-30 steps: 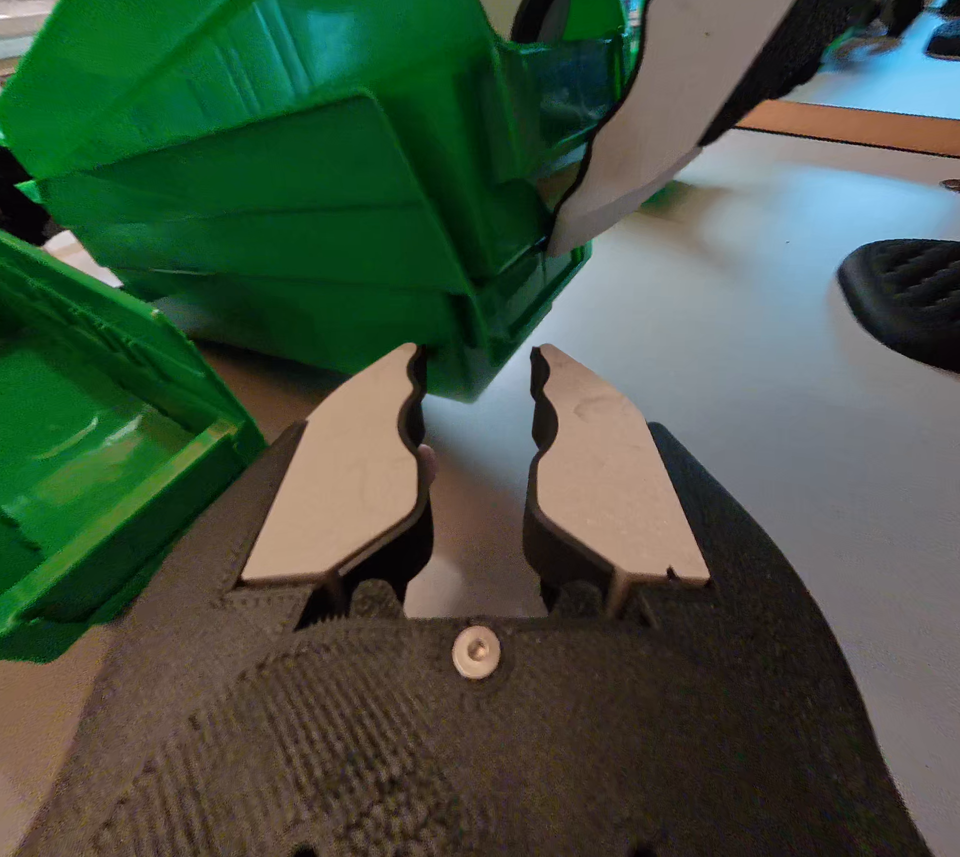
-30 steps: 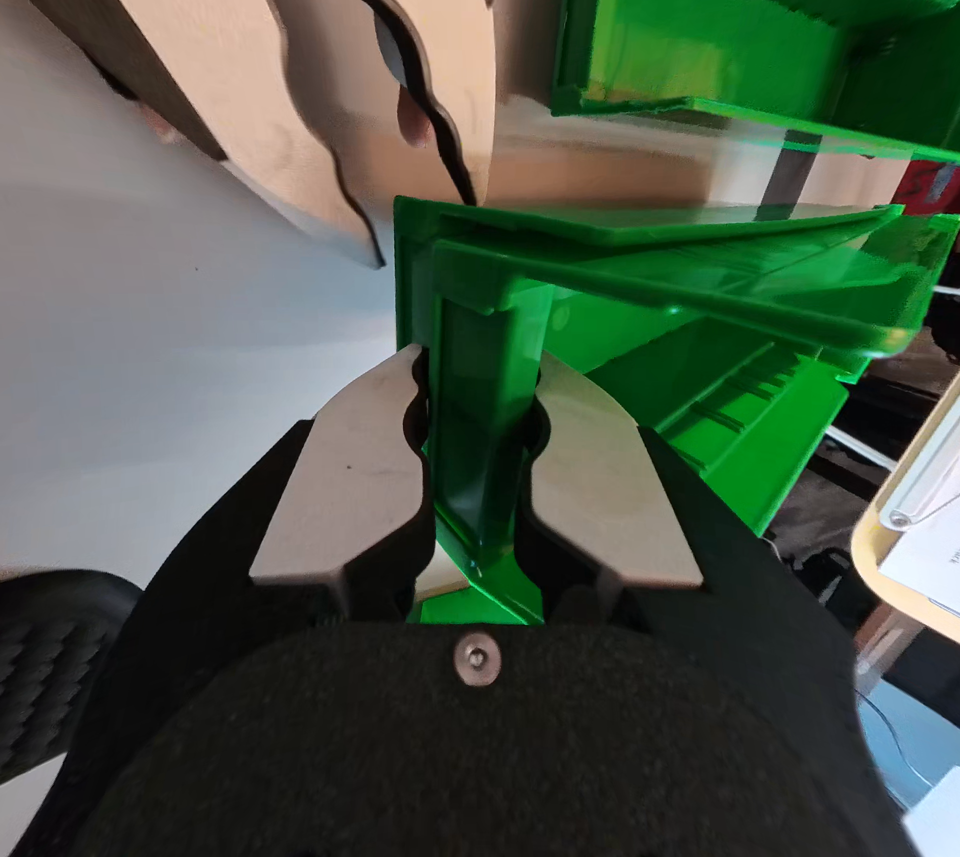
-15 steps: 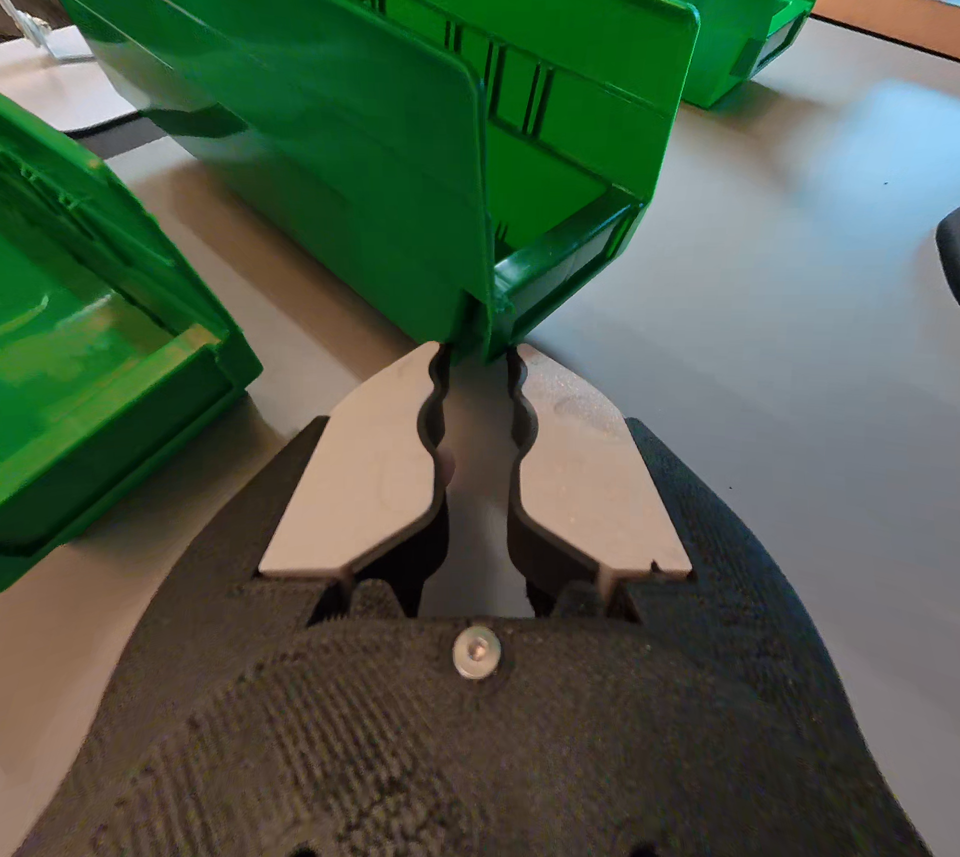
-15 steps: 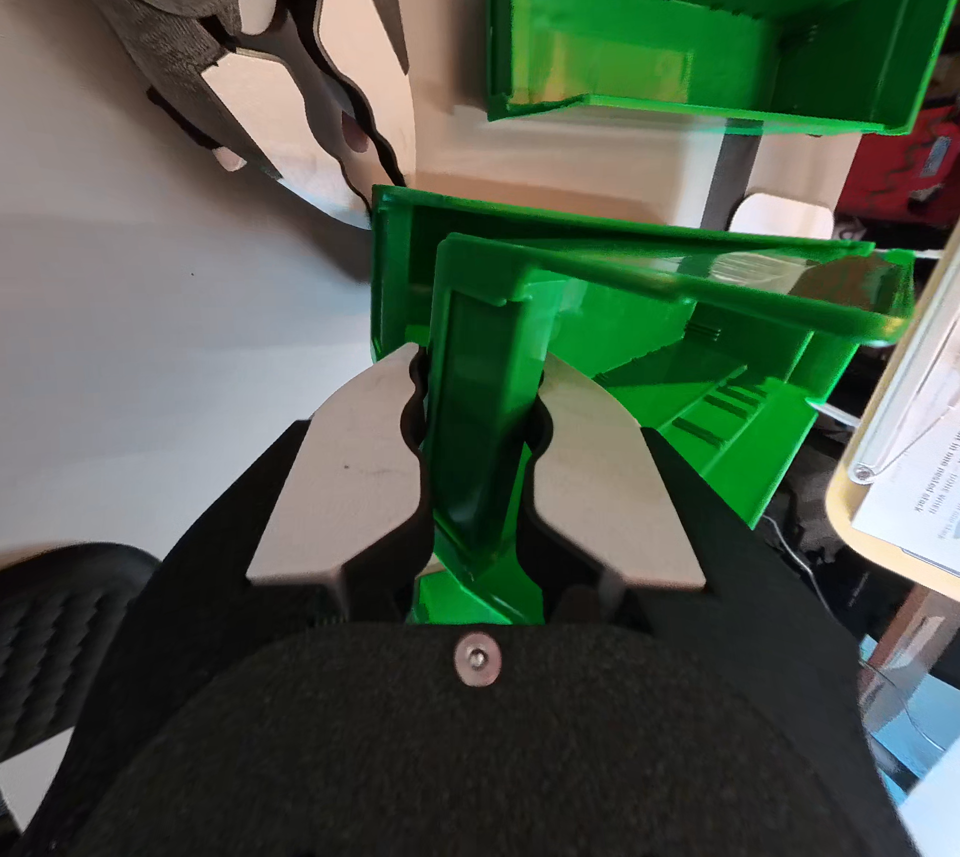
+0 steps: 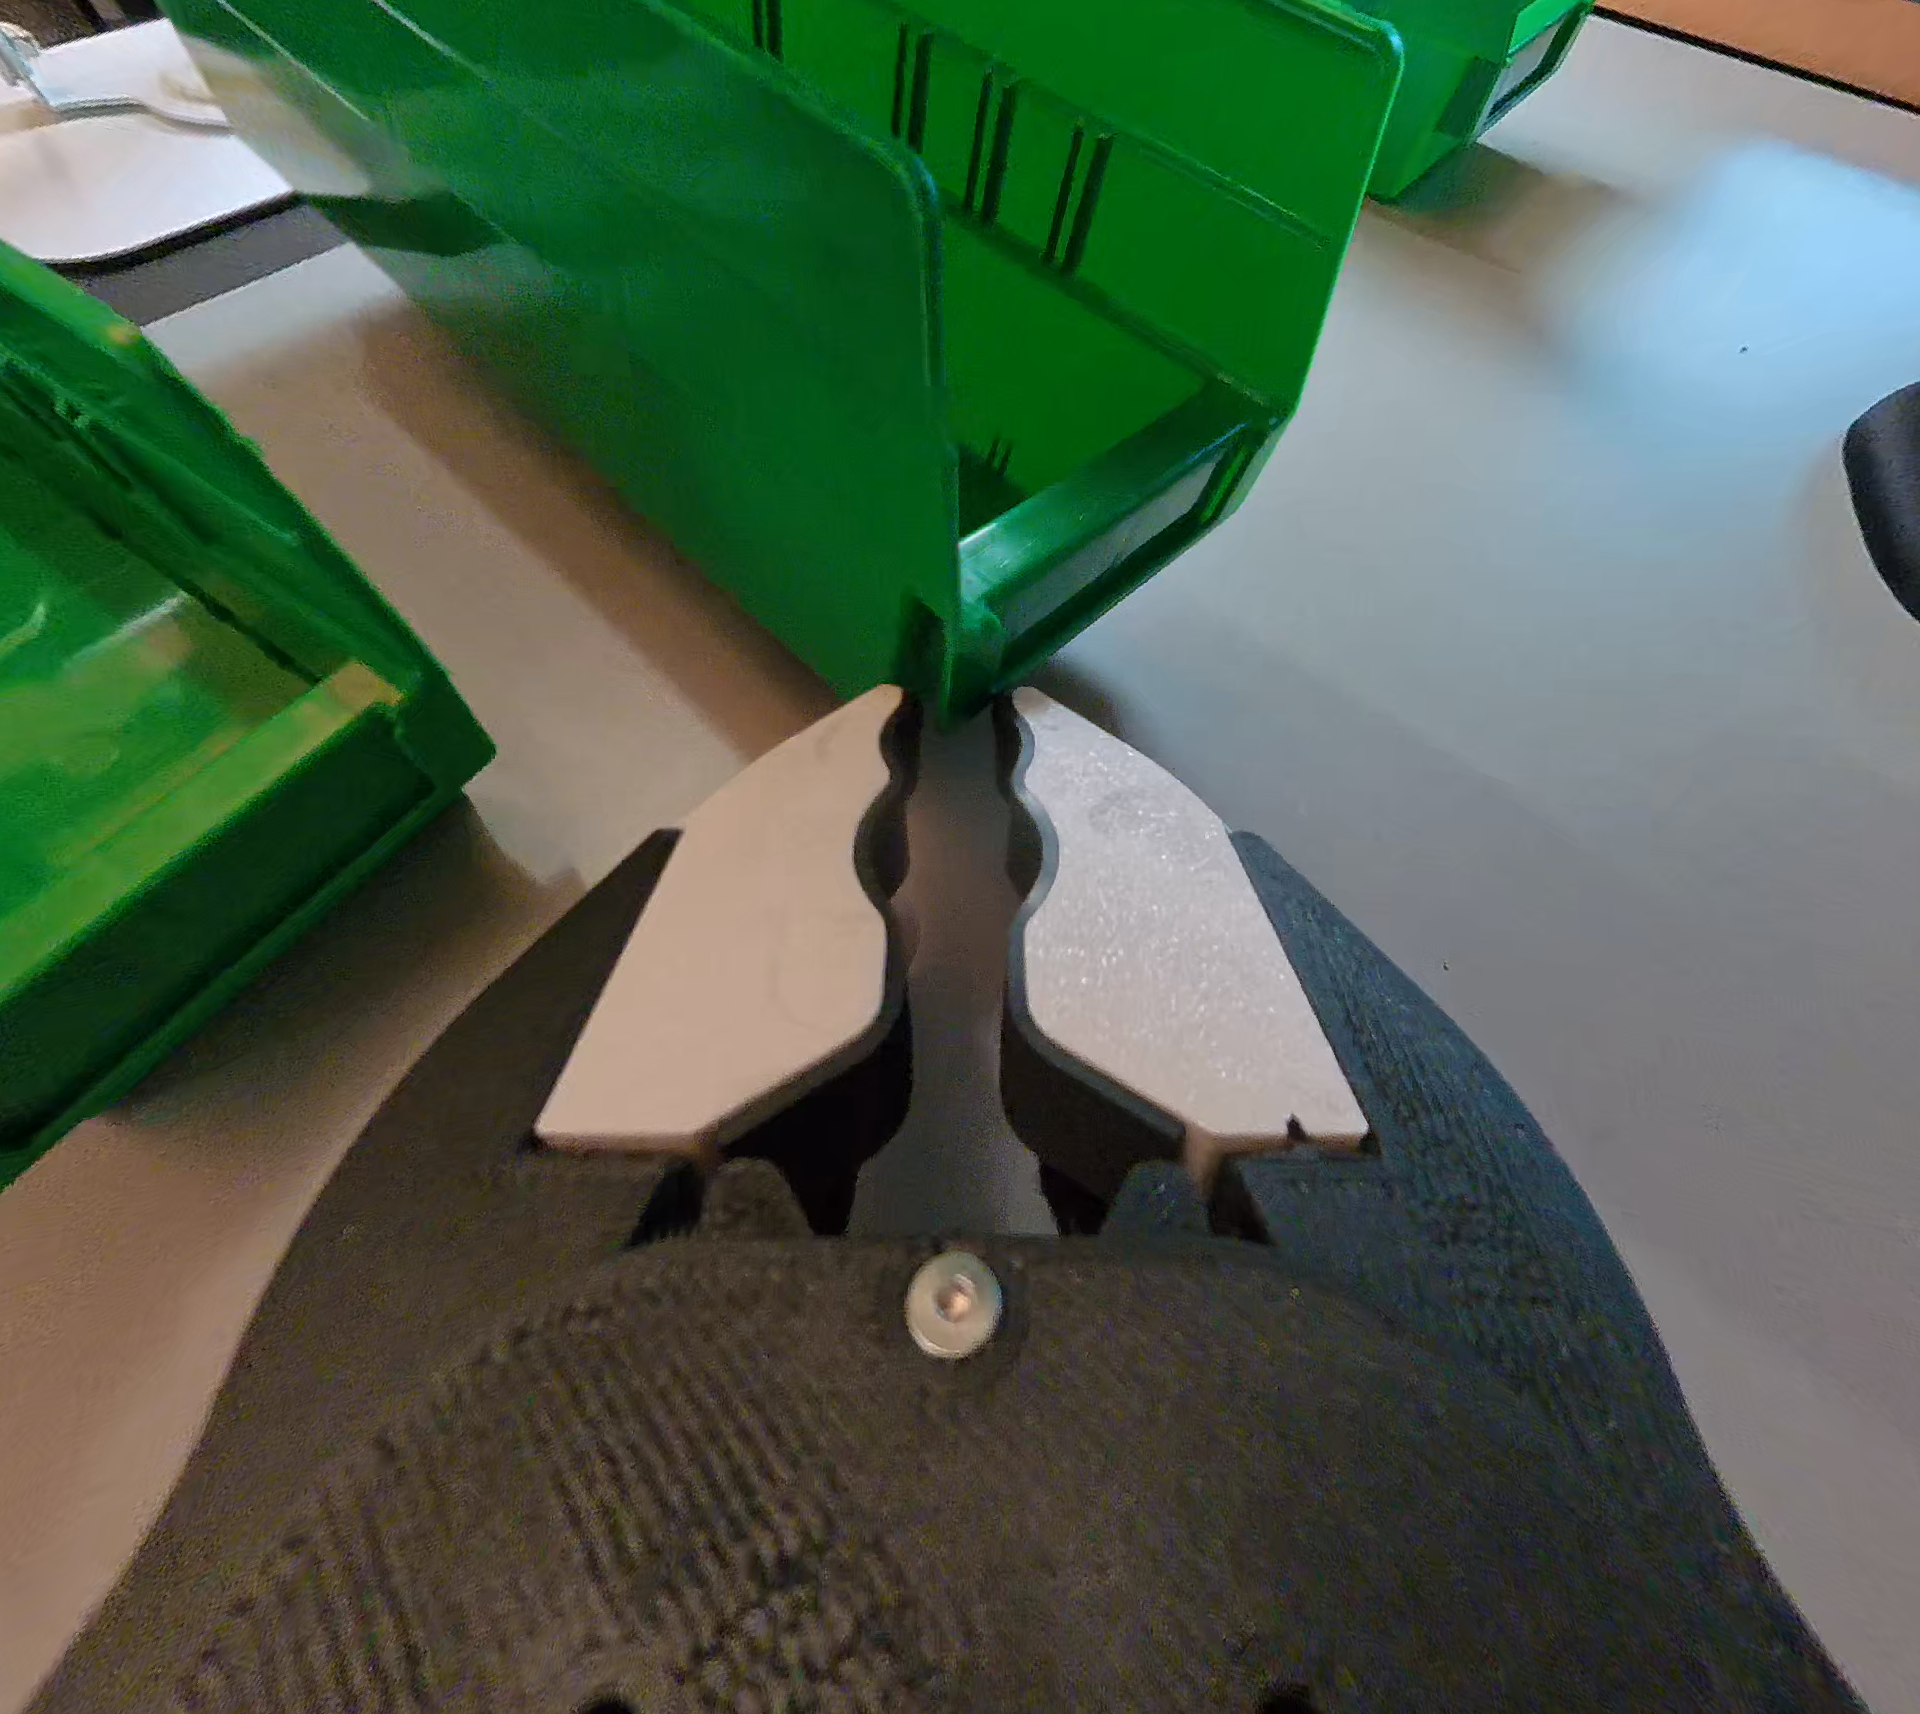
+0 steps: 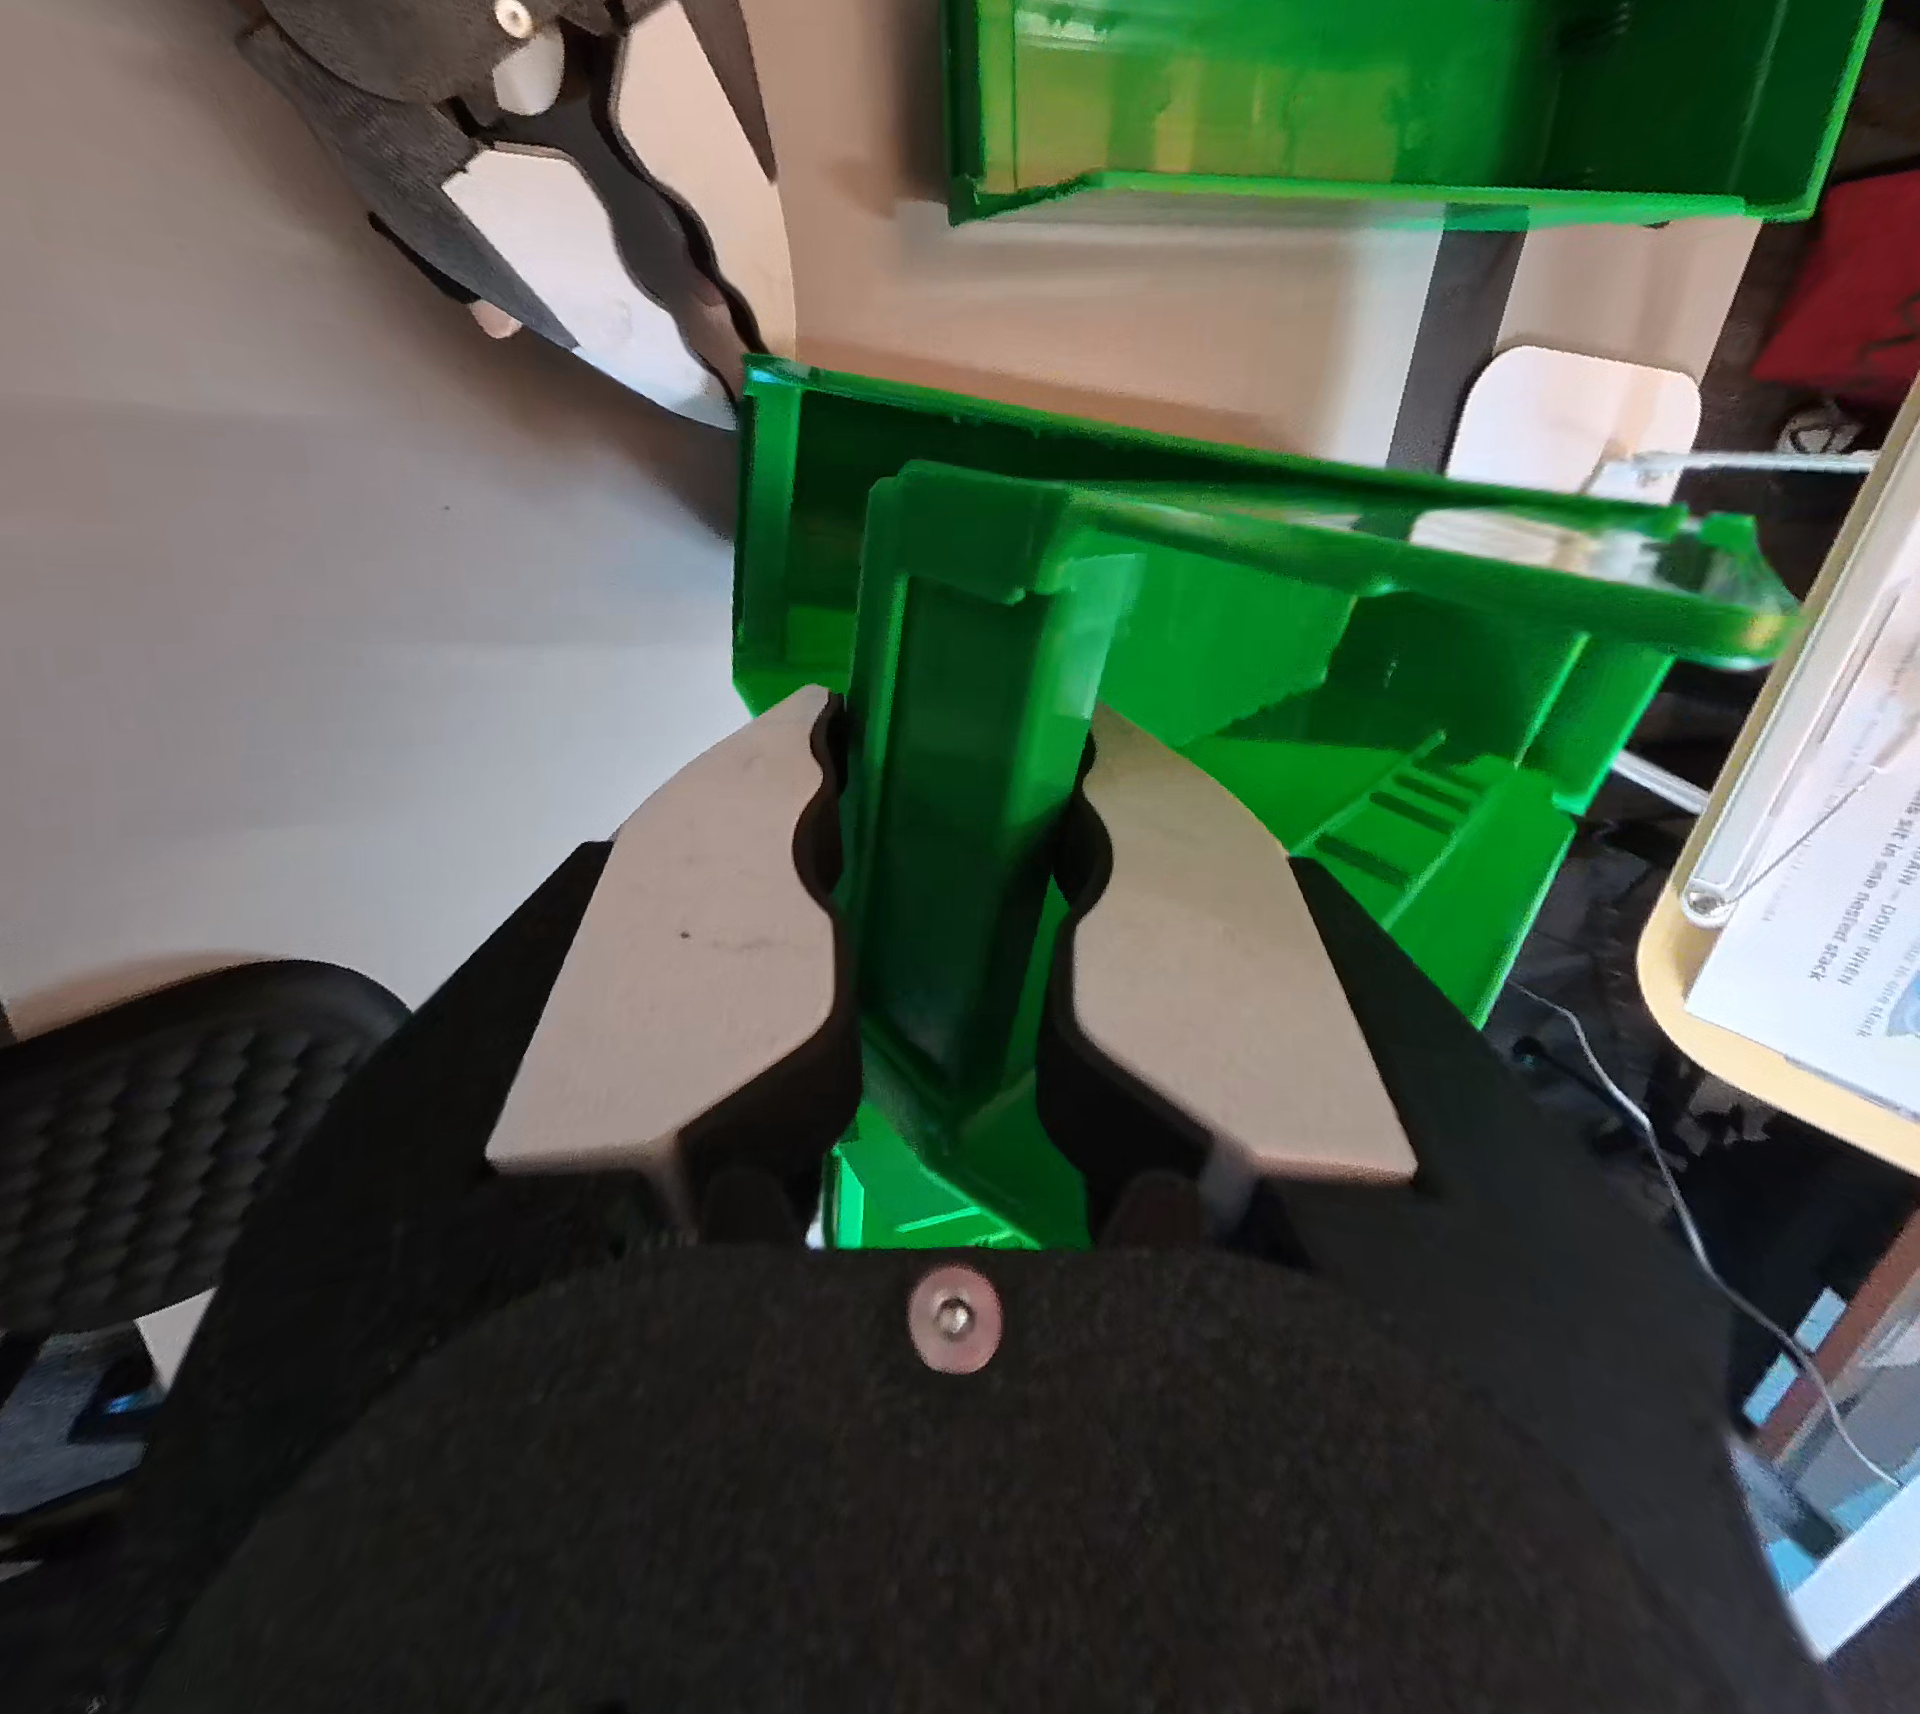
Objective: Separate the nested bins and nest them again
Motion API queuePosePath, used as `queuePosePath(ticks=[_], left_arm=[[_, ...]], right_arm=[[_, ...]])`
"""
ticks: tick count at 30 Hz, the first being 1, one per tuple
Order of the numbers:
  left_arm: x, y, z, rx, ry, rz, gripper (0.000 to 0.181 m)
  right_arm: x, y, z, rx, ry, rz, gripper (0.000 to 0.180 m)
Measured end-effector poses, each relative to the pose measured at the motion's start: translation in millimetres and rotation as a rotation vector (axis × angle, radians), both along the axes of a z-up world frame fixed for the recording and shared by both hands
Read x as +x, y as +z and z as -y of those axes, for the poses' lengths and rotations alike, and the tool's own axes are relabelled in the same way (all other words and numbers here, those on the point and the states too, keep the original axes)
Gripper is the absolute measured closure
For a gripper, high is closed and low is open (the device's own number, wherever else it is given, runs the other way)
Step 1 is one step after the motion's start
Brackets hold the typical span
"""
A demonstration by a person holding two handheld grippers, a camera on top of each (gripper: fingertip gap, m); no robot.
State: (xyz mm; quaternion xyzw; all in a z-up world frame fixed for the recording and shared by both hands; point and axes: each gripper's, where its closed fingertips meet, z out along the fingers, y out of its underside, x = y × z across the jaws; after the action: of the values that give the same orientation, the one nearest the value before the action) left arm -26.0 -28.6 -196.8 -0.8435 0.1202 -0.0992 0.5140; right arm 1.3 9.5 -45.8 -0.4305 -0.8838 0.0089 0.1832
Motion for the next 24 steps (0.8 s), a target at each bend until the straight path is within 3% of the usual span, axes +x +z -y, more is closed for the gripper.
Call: queuePosePath(ticks=[1, 11, 24], left_arm=[[1.1, -0.8, -0.7, -0.005, -0.005, -0.003, 0.167], [9.0, 0.4, -3.5, 0.004, -0.031, -0.042, 0.152], [1.0, -4.2, -9.1, -0.024, -0.013, -0.031, 0.148]], right_arm=[[-0.6, -1.3, 3.5, -0.003, 0.02, 0.001, 0.142], [1.5, -12.3, 25.1, 0.041, 0.12, 0.031, 0.147], [9.7, -26.2, 30.2, 0.055, 0.12, 0.031, 0.147]])
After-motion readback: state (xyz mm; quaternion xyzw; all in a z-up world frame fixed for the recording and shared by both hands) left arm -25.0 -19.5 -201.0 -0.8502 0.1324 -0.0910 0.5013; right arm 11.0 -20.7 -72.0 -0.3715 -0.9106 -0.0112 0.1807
